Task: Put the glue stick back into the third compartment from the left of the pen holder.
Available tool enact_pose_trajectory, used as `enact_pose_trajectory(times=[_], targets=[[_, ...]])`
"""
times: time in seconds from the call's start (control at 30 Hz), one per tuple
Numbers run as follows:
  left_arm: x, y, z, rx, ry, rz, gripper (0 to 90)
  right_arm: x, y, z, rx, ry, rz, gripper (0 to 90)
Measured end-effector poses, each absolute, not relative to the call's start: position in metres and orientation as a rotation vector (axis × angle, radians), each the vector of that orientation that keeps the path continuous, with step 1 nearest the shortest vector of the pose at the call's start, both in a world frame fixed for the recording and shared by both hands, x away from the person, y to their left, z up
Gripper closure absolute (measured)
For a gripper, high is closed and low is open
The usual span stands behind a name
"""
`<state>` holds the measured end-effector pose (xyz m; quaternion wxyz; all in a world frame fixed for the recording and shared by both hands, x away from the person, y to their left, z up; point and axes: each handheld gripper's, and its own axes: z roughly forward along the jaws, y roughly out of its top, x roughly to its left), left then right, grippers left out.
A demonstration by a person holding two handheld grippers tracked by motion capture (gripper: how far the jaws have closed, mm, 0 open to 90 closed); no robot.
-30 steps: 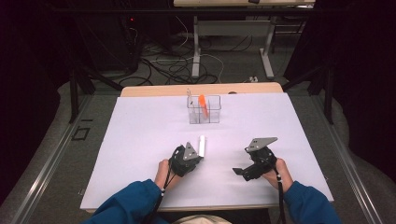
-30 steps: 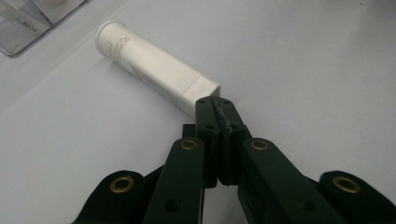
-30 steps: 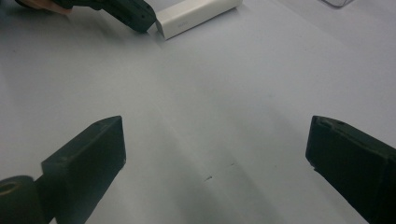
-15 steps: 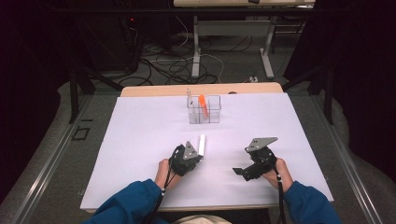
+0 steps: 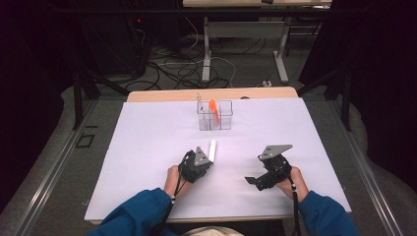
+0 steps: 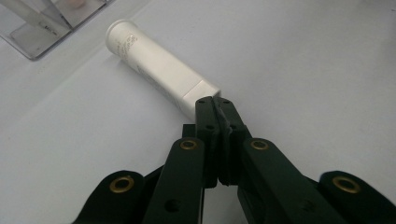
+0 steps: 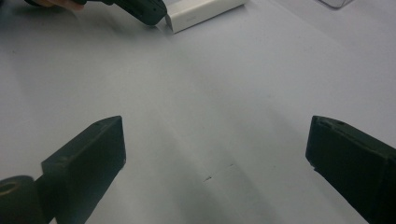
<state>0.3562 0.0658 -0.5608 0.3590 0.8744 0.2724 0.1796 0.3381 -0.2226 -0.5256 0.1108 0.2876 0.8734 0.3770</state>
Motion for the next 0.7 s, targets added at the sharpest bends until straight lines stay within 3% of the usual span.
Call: enact_pose_trajectory(times=[0.7], targets=[[0.371, 0.070, -0.558, 2.252, 0.741, 0.503, 89.5, 0.338, -0.222, -0.526, 0.848, 2.566, 1.108, 4.1]])
